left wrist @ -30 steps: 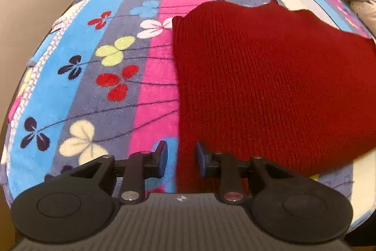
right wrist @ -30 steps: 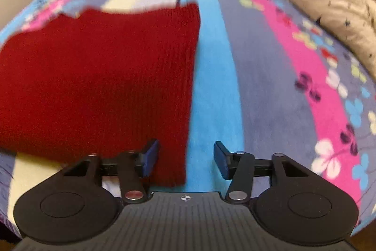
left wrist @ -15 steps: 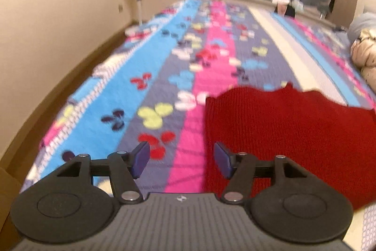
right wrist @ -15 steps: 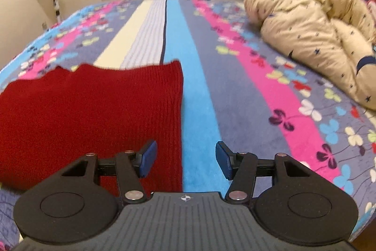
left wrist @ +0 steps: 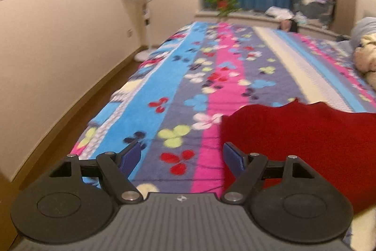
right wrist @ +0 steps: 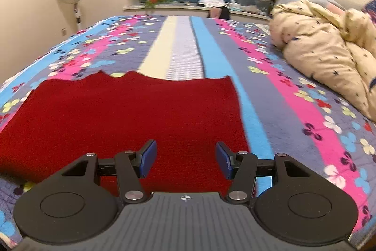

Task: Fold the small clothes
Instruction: 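Grasp one end of the folded red sweater with the right gripper and lift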

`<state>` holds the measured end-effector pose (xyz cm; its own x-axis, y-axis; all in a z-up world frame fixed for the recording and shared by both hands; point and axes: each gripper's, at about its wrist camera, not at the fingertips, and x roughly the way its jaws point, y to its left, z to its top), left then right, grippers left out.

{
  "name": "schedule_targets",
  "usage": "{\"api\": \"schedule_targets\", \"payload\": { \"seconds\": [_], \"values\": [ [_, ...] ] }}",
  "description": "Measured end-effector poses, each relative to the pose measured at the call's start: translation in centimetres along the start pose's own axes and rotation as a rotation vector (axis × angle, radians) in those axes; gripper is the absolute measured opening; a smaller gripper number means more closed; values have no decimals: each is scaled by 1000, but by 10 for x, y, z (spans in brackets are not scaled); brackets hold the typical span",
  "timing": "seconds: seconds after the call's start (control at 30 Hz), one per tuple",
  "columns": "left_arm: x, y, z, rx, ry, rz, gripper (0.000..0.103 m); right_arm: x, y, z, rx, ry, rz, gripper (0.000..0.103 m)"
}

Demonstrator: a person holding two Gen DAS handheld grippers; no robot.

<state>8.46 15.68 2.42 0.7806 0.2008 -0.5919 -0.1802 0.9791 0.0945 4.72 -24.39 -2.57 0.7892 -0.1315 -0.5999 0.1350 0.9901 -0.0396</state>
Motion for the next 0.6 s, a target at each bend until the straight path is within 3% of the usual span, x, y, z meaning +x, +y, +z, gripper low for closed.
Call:
{"api": "schedule_targets", "payload": {
  "seconds": [0.2,0.27,0.33,0.4,0.57,0.6],
  "values": [
    [11,13,0,-44,50,61,81,6,40,-1,-63,0,34,51],
    [14,19,1,-71,64,75,81,9,49,-1,-69,-1,53,39],
    [18,28,2,-114,81,94,81,10,57,-1,-75,-6,74,16],
    [20,36,3,-155,97,105,81,10,66,-2,-92,-12,112,9],
    [20,51,4,-223,106,123,81,3,93,-6,-162,-41,234,10],
    [20,53,4,-229,106,127,81,2,101,-8,-183,-33,269,14]
  ]
}}
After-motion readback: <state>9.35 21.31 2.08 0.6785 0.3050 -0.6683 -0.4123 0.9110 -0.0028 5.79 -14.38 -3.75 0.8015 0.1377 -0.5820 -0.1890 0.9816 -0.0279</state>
